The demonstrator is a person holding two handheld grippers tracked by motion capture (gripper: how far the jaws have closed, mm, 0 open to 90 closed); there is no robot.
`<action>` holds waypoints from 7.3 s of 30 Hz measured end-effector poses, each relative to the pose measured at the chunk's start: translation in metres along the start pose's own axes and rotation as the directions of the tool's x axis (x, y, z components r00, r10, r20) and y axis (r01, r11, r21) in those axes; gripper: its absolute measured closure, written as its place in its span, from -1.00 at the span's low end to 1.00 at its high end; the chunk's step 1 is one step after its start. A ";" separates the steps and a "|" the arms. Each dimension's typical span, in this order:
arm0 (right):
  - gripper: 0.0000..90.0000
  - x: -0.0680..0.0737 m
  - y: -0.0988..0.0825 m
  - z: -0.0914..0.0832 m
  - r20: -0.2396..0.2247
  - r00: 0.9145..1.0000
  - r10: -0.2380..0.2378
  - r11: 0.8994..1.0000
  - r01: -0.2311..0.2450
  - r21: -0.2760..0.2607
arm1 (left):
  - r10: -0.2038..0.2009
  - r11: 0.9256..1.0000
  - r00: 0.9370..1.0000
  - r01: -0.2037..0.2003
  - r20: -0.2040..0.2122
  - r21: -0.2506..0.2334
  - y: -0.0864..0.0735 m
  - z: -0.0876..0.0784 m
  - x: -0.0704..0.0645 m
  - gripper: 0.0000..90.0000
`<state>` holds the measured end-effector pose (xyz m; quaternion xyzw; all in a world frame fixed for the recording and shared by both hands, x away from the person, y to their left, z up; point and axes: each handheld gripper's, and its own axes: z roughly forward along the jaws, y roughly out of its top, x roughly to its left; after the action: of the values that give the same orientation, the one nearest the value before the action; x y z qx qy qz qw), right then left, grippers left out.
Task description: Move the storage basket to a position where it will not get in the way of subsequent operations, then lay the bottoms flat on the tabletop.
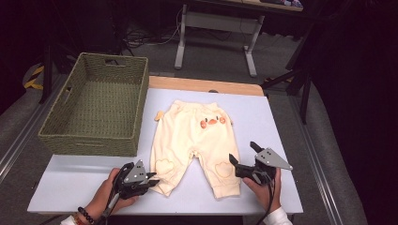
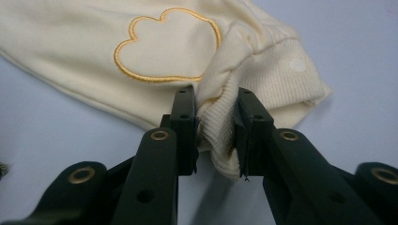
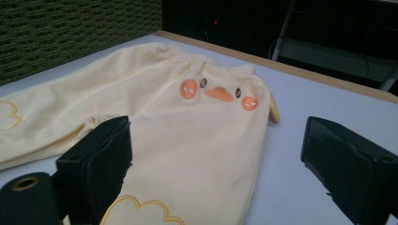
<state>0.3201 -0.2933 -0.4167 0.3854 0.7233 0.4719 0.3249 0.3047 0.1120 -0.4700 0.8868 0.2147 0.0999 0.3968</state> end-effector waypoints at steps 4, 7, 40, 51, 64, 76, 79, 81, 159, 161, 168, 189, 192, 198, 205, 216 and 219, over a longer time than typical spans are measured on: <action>-0.79 0.002 0.001 0.003 -0.005 1.000 -0.014 1.000 0.014 0.000 | 0.001 1.000 1.000 -0.001 -0.006 -0.001 -0.001 0.000 0.000 0.62; -0.79 0.003 0.003 0.005 -0.010 1.000 -0.019 1.000 0.019 0.001 | -0.001 1.000 1.000 0.001 -0.013 -0.002 -0.001 0.000 -0.001 0.62; 0.22 0.052 0.020 0.082 -0.262 0.957 -0.123 0.964 0.179 0.199 | -0.022 1.000 1.000 0.022 -0.010 -0.002 -0.001 -0.001 -0.001 0.61; 0.93 0.067 0.013 0.108 -0.336 0.933 -0.130 0.924 0.237 0.300 | -0.029 1.000 1.000 0.029 -0.001 0.004 -0.005 -0.007 -0.002 0.61; 1.00 0.072 0.021 0.111 -0.353 0.921 -0.166 0.906 0.284 0.313 | -0.021 1.000 1.000 0.021 0.008 0.022 -0.010 -0.015 -0.001 0.60; 1.00 0.076 0.018 0.119 -0.386 0.902 -0.192 0.871 0.338 0.357 | -0.035 0.999 0.999 0.035 0.014 0.008 -0.012 -0.014 0.000 0.60; 1.00 0.078 0.018 0.118 -0.398 0.897 -0.193 0.867 0.346 0.359 | -0.034 0.999 0.999 0.033 0.012 0.009 -0.012 -0.014 0.000 0.60; 1.00 0.078 0.019 0.115 -0.404 0.893 -0.200 0.865 0.354 0.356 | -0.035 0.999 0.999 0.035 0.016 0.009 -0.012 -0.014 0.001 0.60; -0.65 -0.002 -0.008 0.003 -0.042 0.998 -0.043 0.999 0.044 0.023 | -0.044 0.999 0.999 0.044 0.012 0.007 -0.012 -0.013 0.000 0.60; -0.63 0.001 -0.002 0.005 -0.047 0.997 -0.059 0.998 0.060 0.021 | -0.046 0.999 0.999 0.046 0.017 0.007 -0.012 -0.013 0.001 0.60; -0.44 0.009 0.019 0.025 -0.092 0.993 -0.067 0.998 0.069 0.013 | -0.054 0.999 0.998 0.054 0.023 0.008 -0.012 -0.013 0.002 0.60; -0.50 0.039 0.094 0.149 -0.205 0.979 -0.002 0.990 0.031 0.139 | -0.056 0.998 0.998 0.056 0.023 0.007 -0.012 -0.014 0.002 0.60; -0.50 0.041 0.098 0.170 -0.197 0.980 0.019 0.987 0.013 0.162 | -0.059 0.998 0.998 0.059 0.023 0.006 -0.012 -0.013 0.002 0.60; -0.40 0.045 0.102 0.204 -0.194 0.977 0.084 0.979 -0.044 0.201 | -0.088 0.996 0.995 0.088 0.038 0.002 -0.011 -0.012 0.002 0.60; -0.35 0.071 0.102 0.233 -0.209 0.977 0.047 0.967 0.008 0.253 | -0.097 0.995 0.994 0.097 0.047 0.000 -0.011 -0.011 0.003 0.60; -0.29 0.108 0.084 0.275 -0.255 0.967 -0.006 0.924 0.102 0.367 | -0.105 0.994 0.993 0.105 0.053 0.000 -0.011 -0.011 0.004 0.60; -0.23 0.108 0.084 0.282 -0.243 0.970 0.007 0.916 0.091 0.390 | -0.105 0.994 0.993 0.105 0.052 -0.002 -0.011 -0.011 0.003 0.60</action>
<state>0.5232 -0.0563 -0.4470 0.3680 0.8461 0.3508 0.1600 0.3003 0.1277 -0.4708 0.8757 0.2504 0.0563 0.4090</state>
